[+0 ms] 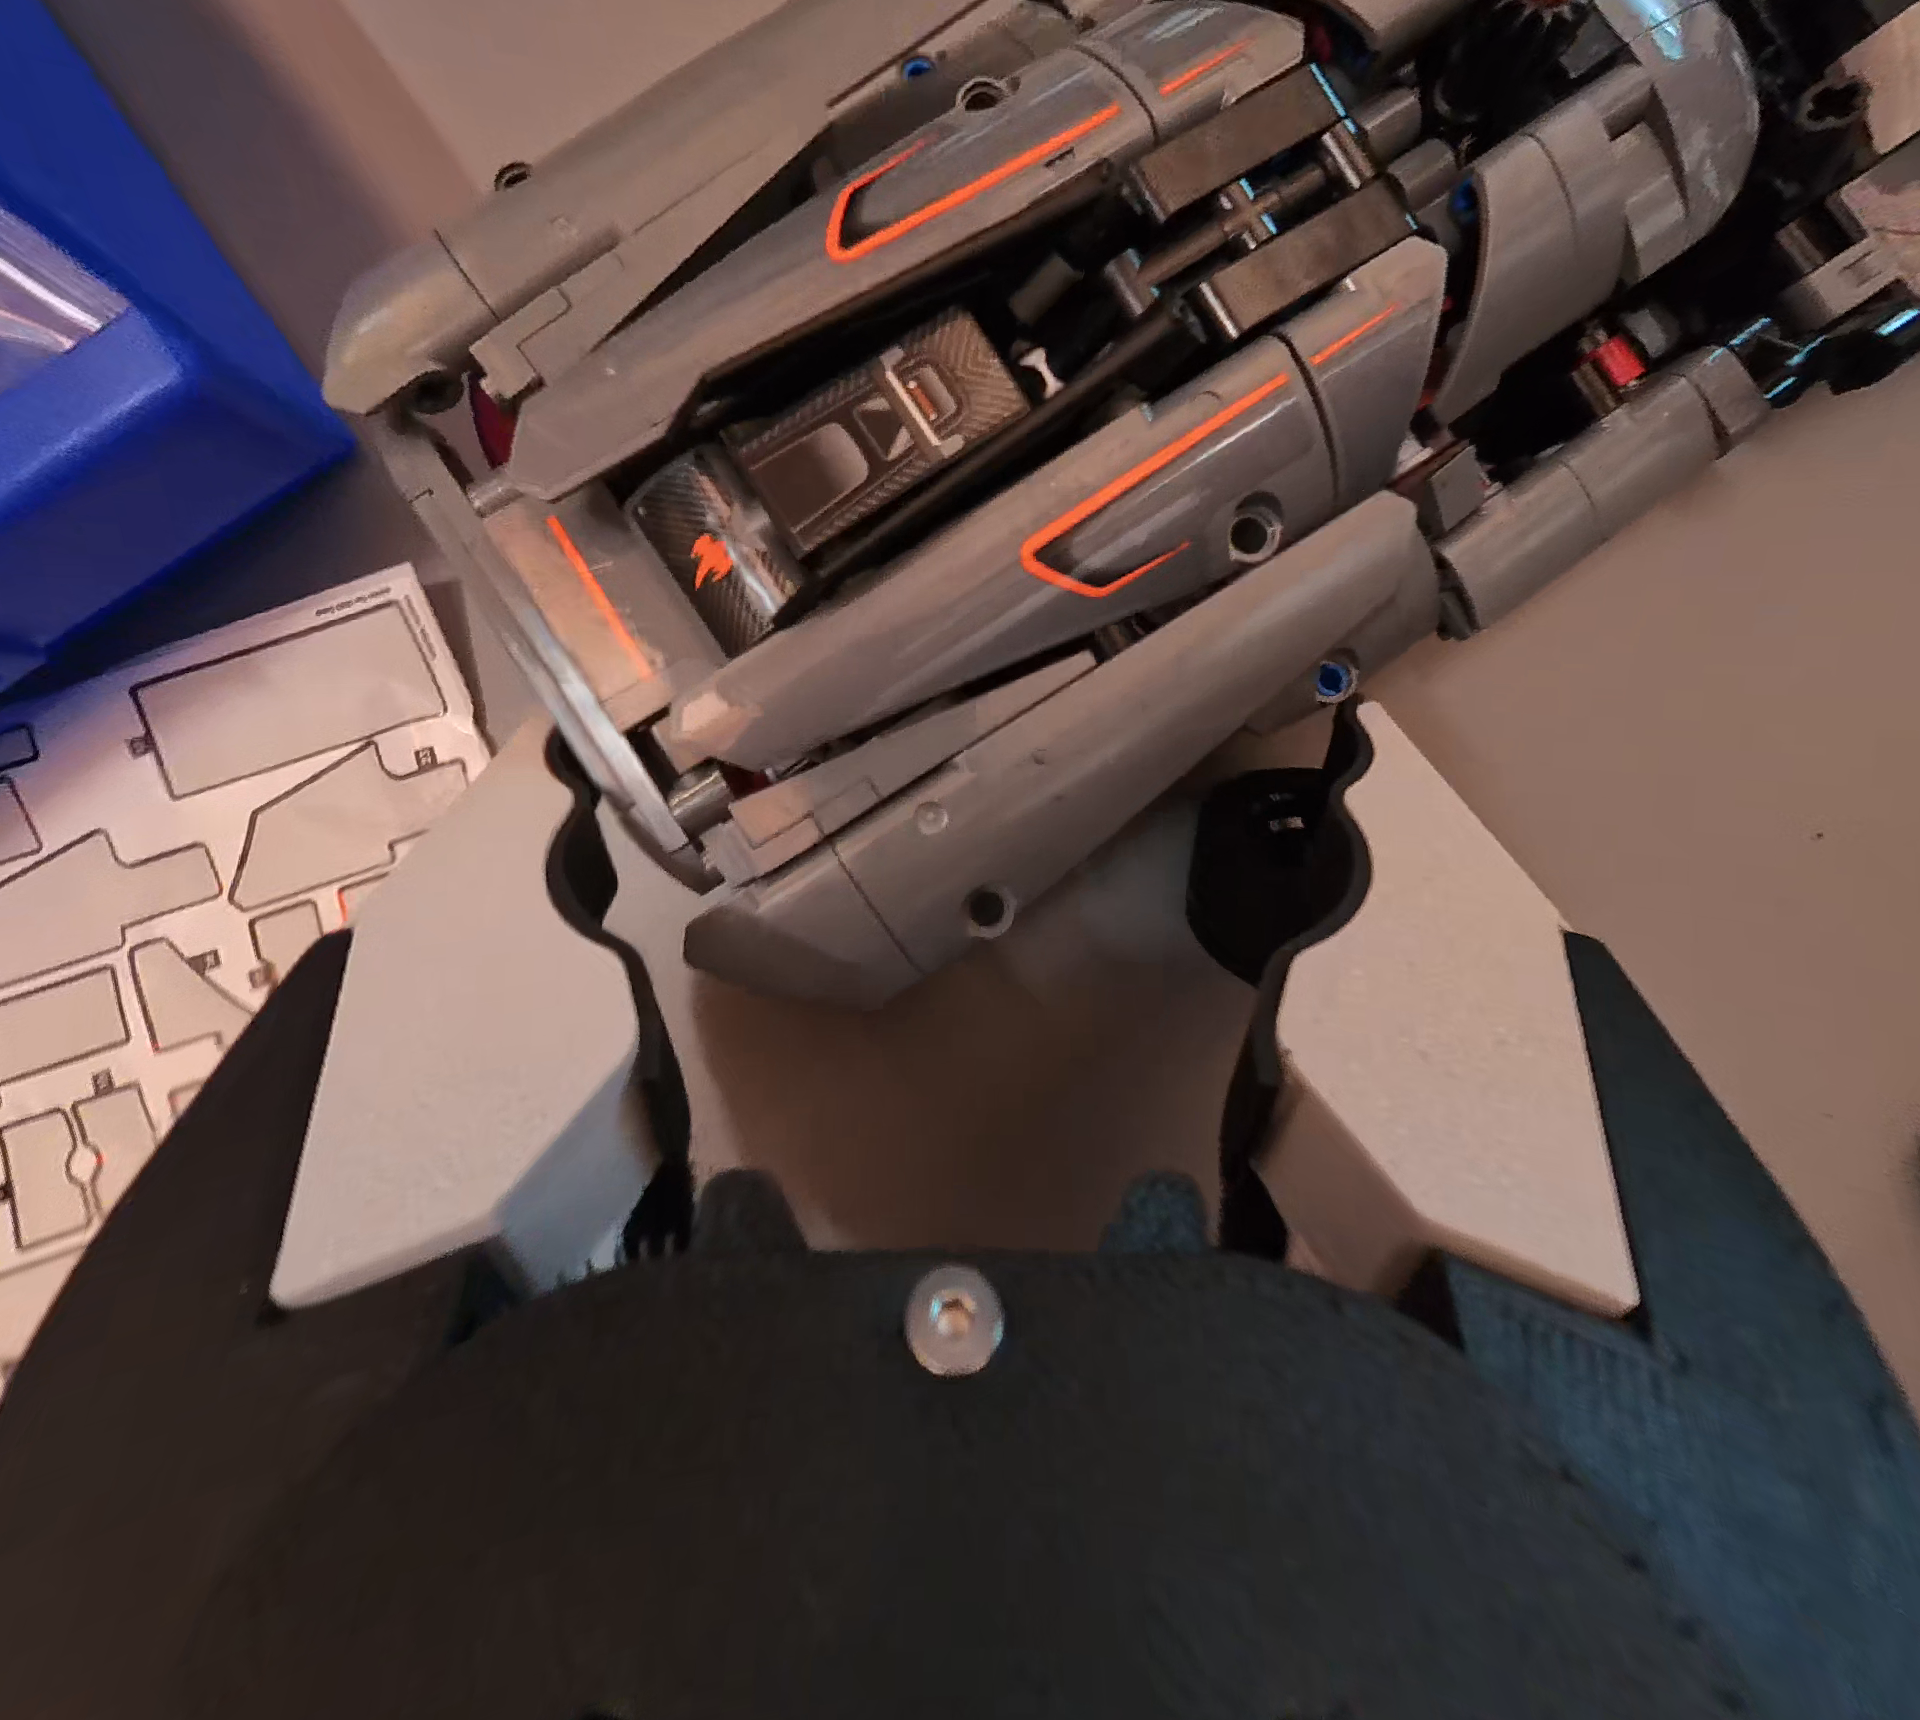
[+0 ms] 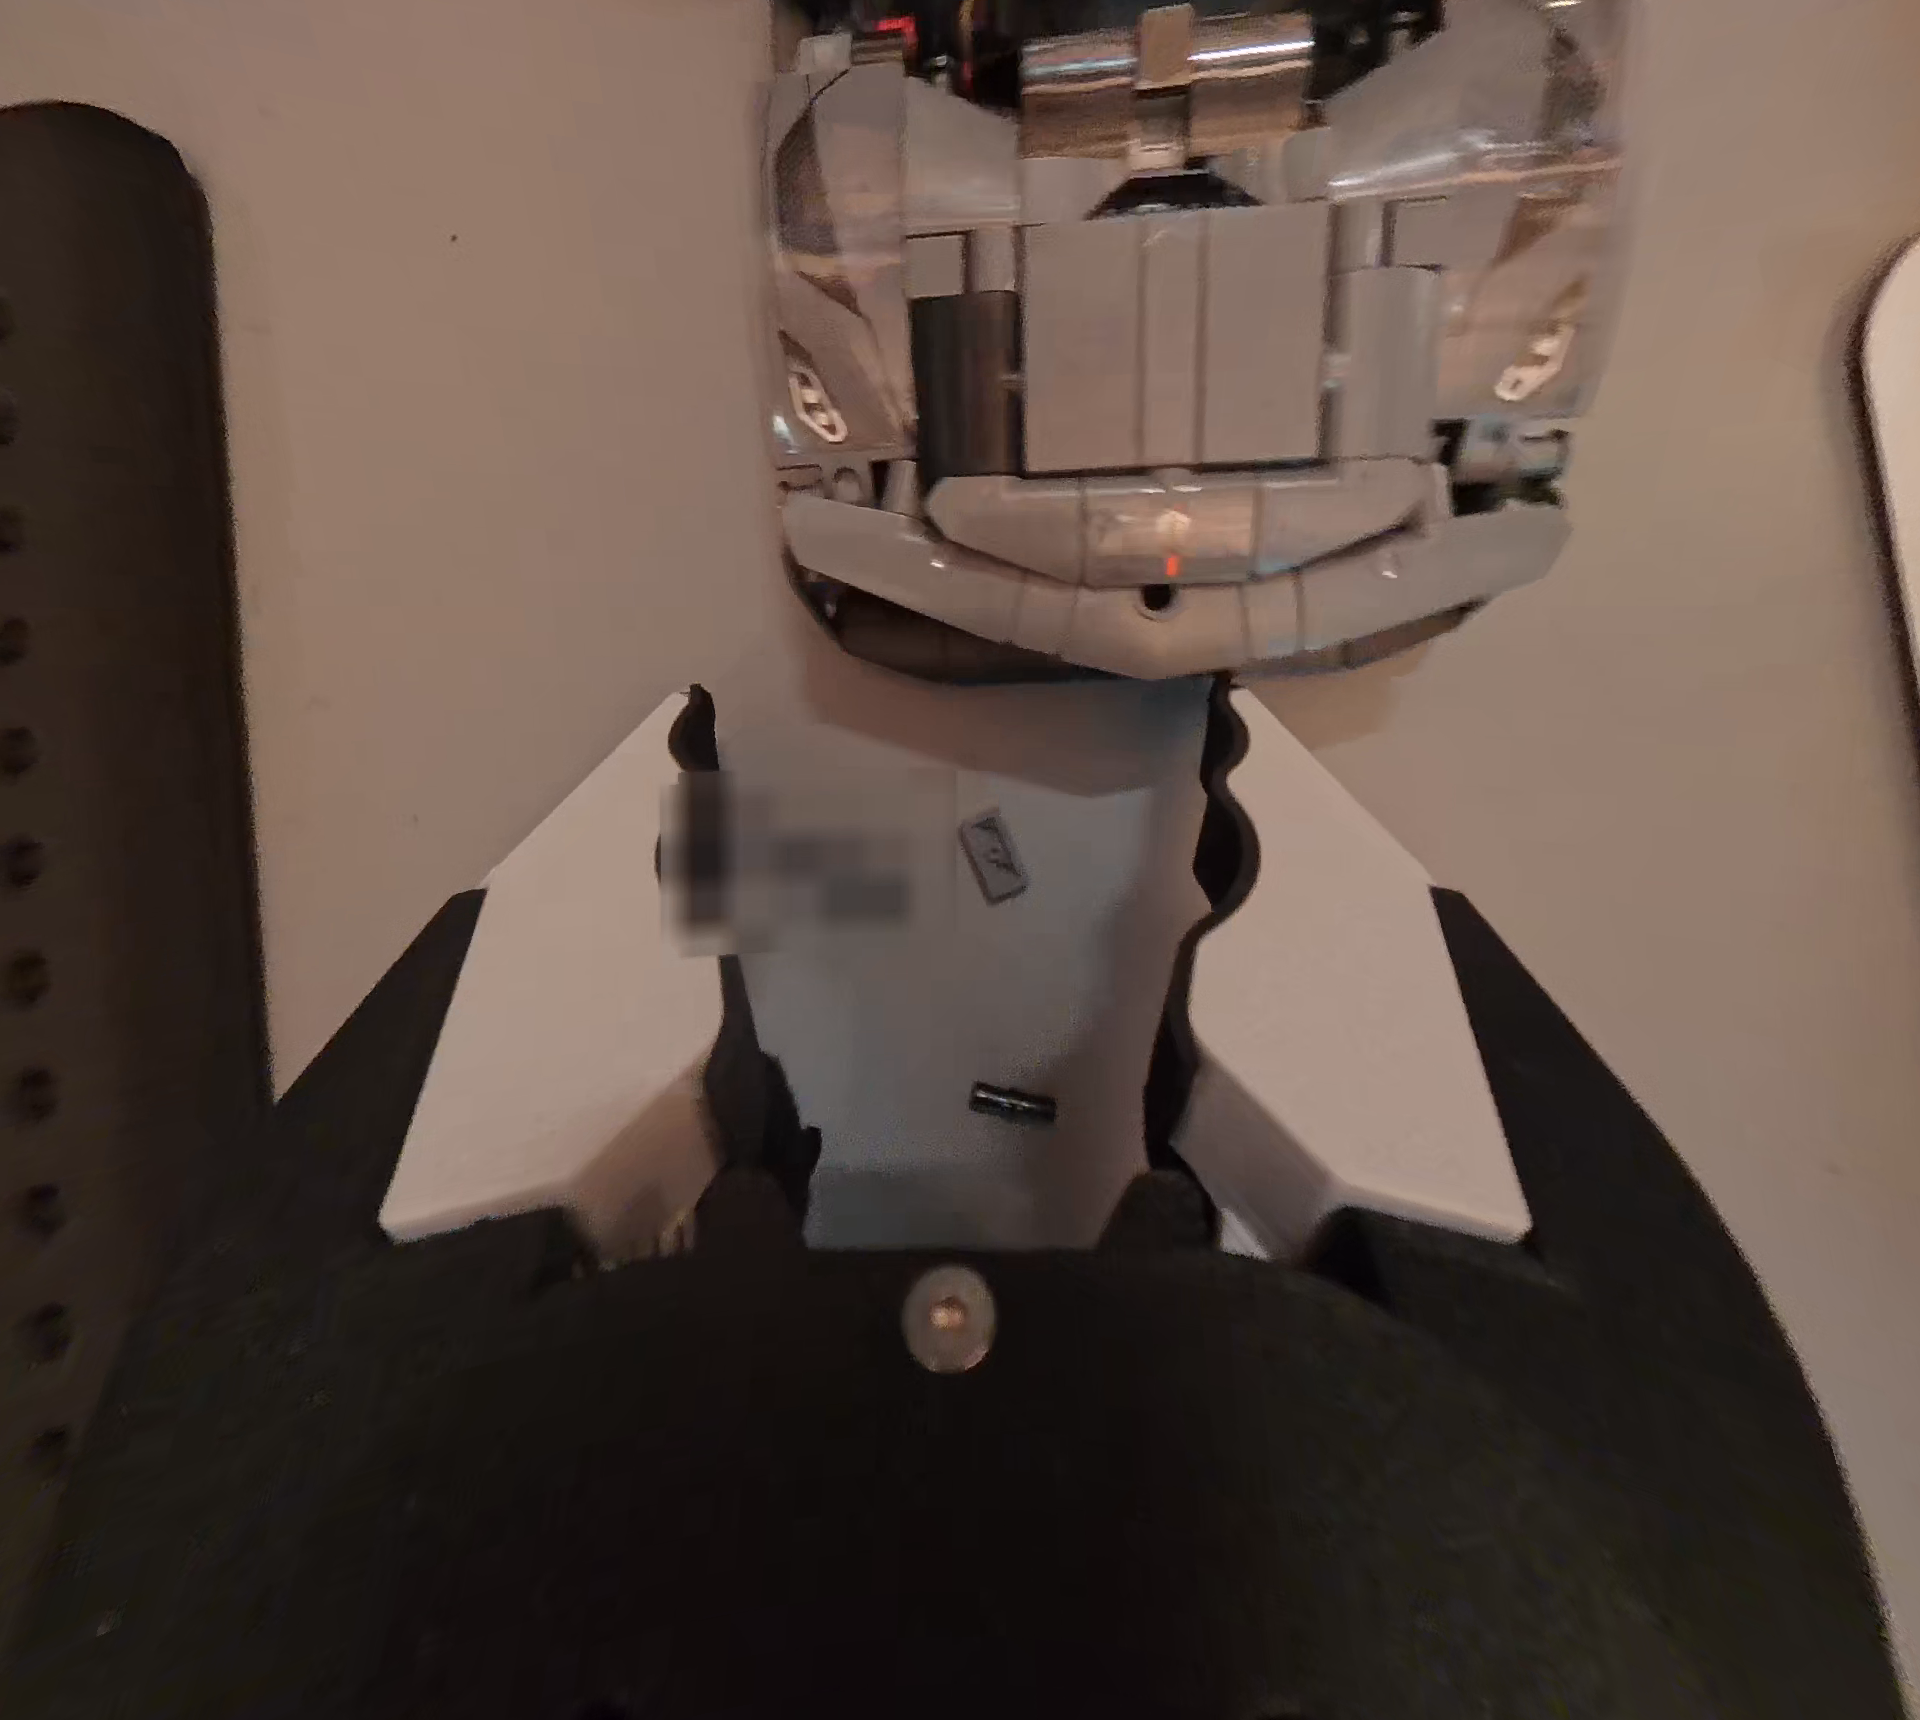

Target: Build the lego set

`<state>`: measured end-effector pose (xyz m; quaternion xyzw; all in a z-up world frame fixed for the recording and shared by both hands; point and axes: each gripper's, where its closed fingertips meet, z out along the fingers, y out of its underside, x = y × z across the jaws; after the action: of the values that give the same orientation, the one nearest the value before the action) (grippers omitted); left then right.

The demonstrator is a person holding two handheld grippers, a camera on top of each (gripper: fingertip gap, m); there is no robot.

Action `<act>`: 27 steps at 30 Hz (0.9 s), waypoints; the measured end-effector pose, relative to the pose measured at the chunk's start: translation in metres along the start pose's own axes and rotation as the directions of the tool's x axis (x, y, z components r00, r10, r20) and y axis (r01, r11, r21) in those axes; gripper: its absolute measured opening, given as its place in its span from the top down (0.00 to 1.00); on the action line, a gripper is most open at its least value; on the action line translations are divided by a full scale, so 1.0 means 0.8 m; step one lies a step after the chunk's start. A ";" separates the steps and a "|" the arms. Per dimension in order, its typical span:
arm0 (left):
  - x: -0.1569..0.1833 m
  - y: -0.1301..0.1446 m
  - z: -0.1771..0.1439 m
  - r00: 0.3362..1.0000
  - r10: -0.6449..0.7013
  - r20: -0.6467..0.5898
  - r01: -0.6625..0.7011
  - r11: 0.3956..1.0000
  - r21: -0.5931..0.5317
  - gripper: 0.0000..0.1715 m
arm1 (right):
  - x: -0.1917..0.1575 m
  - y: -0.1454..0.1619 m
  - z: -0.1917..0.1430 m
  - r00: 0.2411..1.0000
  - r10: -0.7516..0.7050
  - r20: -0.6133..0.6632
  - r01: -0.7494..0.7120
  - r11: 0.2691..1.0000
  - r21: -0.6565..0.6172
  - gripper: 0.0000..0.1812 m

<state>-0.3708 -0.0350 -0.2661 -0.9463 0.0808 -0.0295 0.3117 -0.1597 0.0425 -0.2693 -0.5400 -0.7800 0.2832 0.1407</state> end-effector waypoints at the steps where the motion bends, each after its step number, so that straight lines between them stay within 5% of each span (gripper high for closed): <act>1: -0.002 0.002 -0.002 1.000 -0.008 0.023 0.008 1.000 -0.002 0.21 | 0.005 0.000 -0.003 1.000 0.007 -0.003 -0.007 1.000 0.008 0.48; 6: -0.003 0.017 -0.021 0.988 -0.092 0.126 0.092 0.996 0.005 0.20 | 0.037 -0.004 -0.022 0.999 0.025 -0.041 -0.021 0.997 0.077 0.45; 11: 0.023 0.014 -0.052 0.960 -0.219 0.172 0.199 0.971 0.129 0.21 | 0.074 -0.026 -0.030 0.998 0.033 -0.052 -0.021 0.976 0.217 0.38; 18: 0.073 0.004 -0.046 0.957 -0.269 0.113 0.241 0.947 0.213 0.27 | 0.083 -0.036 -0.008 1.000 0.003 0.014 -0.006 0.975 0.221 0.28; 24: 0.080 0.019 -0.028 0.959 -0.251 0.134 0.231 0.961 0.153 0.27 | 0.066 -0.035 -0.001 0.995 -0.033 0.095 0.013 0.980 0.197 0.31; 27: 0.077 0.026 -0.056 0.955 -0.256 0.150 0.231 0.958 0.168 0.26 | 0.061 -0.033 0.002 0.994 -0.046 0.098 0.027 0.982 0.189 0.32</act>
<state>-0.3177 -0.0882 -0.2424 -0.9222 -0.0658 0.0070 0.3810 -0.1988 0.0801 -0.2589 -0.4947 -0.7658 0.3801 0.1561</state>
